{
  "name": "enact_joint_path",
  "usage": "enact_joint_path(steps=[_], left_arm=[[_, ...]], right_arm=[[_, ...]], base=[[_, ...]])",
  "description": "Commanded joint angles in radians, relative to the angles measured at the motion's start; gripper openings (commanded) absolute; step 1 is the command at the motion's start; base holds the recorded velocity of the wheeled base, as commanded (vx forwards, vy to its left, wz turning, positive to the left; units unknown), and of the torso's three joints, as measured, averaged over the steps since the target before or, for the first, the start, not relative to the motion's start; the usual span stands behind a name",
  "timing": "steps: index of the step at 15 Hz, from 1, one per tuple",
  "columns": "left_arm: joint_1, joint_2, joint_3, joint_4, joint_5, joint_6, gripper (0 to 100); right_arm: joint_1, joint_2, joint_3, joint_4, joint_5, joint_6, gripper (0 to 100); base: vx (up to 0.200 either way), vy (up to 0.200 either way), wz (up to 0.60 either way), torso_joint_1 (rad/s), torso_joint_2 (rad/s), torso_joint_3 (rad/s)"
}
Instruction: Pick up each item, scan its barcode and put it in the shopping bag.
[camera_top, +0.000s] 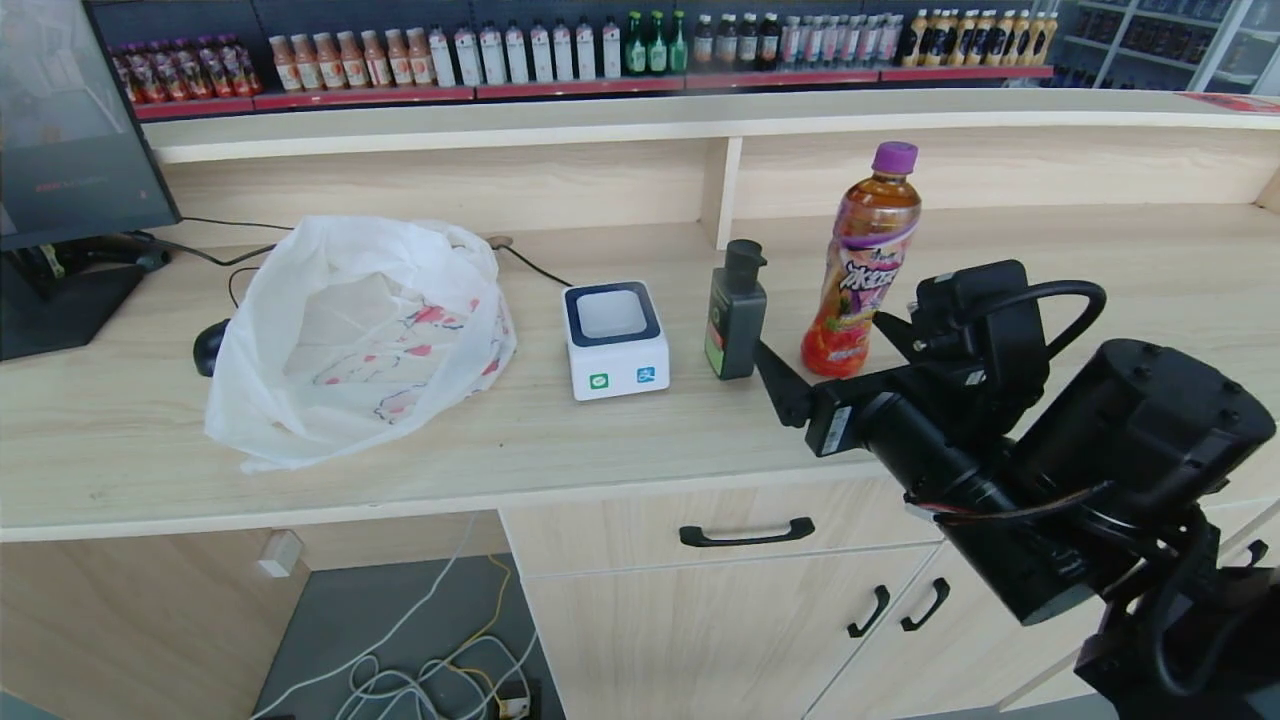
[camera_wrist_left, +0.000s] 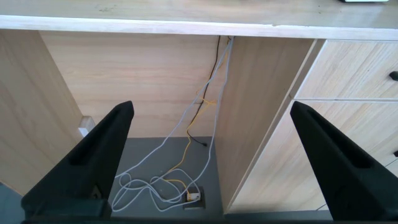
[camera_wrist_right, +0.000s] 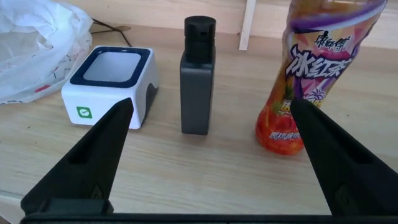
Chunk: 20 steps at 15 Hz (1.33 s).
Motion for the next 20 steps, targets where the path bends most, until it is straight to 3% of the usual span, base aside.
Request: enact_joint_path(steps=[1, 4, 14, 20], left_arm=[[0.0, 0.001, 0.0, 0.0, 0.0, 0.0, 100], [0.0, 0.001, 0.0, 0.0, 0.0, 0.0, 100], [0.0, 0.001, 0.0, 0.0, 0.0, 0.0, 100], [0.0, 0.001, 0.0, 0.0, 0.0, 0.0, 100]], right_arm=[[0.001, 0.096, -0.018, -0.073, -0.001, 0.003, 100], [0.0, 0.197, -0.044, -0.215, 0.003, 0.003, 100], [-0.04, 0.34, -0.216, -0.216, 0.031, 0.017, 100], [-0.072, 0.371, -0.248, -0.208, 0.065, 0.017, 100]], base=[[0.0, 0.0, 0.0, 0.0, 0.0, 0.0], [0.0, 0.0, 0.0, 0.0, 0.0, 0.0], [0.0, 0.0, 0.0, 0.0, 0.0, 0.0], [0.0, 0.0, 0.0, 0.0, 0.0, 0.0]])
